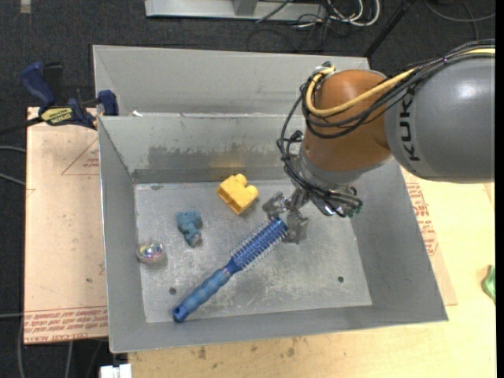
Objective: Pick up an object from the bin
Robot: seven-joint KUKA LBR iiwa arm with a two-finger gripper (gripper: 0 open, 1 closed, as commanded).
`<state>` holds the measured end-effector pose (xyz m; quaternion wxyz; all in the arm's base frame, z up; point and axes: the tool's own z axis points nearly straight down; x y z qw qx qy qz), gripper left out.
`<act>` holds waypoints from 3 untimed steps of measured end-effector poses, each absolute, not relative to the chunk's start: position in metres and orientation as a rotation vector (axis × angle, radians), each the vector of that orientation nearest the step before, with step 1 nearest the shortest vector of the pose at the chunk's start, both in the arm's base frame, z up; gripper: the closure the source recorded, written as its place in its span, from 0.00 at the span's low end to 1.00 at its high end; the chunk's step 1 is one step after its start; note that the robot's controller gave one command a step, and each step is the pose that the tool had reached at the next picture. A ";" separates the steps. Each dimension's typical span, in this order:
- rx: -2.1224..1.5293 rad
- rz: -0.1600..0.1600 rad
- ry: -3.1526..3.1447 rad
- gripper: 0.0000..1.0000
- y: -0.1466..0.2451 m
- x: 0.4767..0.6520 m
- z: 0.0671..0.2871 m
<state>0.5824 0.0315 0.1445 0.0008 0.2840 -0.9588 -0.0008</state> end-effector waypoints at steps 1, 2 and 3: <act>0.892 -0.002 -3.015 0.00 0.032 0.583 0.147; 0.826 -0.007 -3.022 0.00 0.049 0.504 0.066; 0.824 -0.002 -3.035 1.00 0.048 0.509 0.070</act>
Offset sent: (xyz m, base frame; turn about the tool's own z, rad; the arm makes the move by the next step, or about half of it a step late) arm 0.0000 0.0000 0.0000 0.0000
